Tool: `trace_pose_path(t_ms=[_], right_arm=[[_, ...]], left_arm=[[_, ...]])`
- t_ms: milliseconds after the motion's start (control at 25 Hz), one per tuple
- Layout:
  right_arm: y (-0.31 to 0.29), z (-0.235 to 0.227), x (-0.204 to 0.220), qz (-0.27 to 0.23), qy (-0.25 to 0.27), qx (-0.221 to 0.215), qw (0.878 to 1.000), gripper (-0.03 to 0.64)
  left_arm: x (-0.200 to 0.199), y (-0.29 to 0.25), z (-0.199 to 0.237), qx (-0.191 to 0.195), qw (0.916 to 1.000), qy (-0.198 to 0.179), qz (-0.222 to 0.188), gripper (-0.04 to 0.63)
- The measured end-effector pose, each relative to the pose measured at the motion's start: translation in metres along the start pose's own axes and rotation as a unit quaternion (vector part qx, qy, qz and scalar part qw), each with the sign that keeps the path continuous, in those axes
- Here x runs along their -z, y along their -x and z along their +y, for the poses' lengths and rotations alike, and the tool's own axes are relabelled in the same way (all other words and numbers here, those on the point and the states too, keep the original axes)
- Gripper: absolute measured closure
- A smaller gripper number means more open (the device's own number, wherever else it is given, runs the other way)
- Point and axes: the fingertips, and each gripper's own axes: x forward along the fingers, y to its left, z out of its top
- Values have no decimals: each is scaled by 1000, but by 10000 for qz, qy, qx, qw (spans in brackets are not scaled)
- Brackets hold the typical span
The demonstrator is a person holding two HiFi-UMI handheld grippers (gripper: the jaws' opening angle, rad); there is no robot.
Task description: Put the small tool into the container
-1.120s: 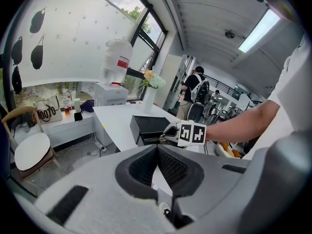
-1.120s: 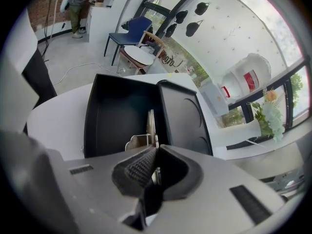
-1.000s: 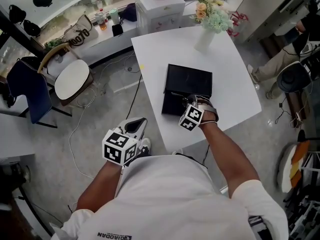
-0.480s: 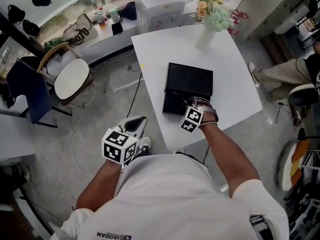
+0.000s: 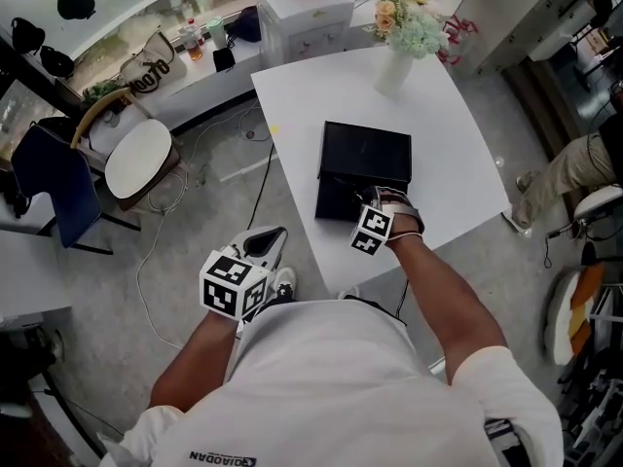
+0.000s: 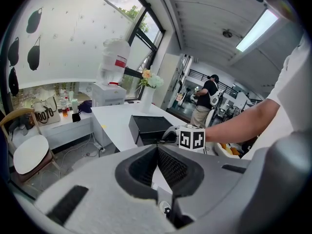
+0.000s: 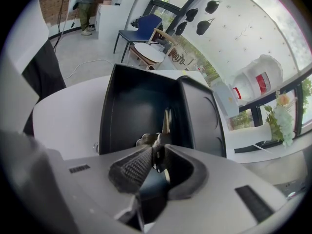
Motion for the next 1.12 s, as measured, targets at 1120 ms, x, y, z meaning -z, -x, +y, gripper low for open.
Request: trace_pose_path(t_ms=[1120], right_arm=[[215,-31,16,-2608,-4246,242,8667,526]], left_arm=[[-52,-29,-71,588,9931,-932,-392,586]])
